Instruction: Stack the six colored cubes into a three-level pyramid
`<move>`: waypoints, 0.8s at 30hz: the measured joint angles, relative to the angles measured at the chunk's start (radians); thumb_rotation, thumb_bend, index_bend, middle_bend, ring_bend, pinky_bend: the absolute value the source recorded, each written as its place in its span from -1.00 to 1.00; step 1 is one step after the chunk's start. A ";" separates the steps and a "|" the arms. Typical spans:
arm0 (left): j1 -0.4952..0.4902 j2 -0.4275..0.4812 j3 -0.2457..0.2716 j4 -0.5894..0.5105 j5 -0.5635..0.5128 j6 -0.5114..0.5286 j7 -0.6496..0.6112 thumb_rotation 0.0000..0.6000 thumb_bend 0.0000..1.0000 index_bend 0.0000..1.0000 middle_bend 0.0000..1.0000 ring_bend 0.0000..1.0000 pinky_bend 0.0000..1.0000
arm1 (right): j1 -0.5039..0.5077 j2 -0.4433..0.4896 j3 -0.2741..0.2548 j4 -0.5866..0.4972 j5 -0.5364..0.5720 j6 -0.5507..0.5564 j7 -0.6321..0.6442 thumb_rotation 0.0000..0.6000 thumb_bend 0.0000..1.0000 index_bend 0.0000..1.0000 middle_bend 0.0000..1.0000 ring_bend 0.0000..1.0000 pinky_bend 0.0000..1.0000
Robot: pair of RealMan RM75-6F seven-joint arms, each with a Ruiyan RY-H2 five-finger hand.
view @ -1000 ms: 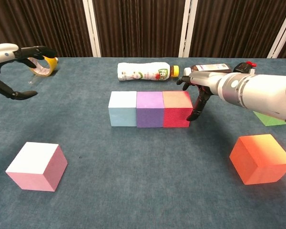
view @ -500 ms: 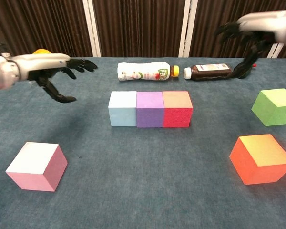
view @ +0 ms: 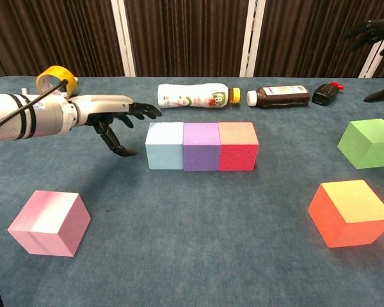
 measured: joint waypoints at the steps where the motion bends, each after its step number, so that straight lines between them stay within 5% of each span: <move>1: -0.002 -0.003 -0.001 0.000 -0.005 -0.004 -0.003 1.00 -0.33 -1.00 -0.96 -0.95 -0.71 | -0.003 -0.001 -0.002 0.004 -0.004 -0.001 0.004 1.00 -0.48 -0.81 -0.58 -0.82 -0.54; 24: -0.025 -0.151 -0.031 0.137 -0.086 0.038 -0.017 1.00 -0.34 -0.70 -0.51 -0.54 -0.57 | -0.034 -0.018 -0.003 0.062 -0.025 -0.025 0.047 1.00 -0.48 -0.78 -0.58 -0.82 -0.54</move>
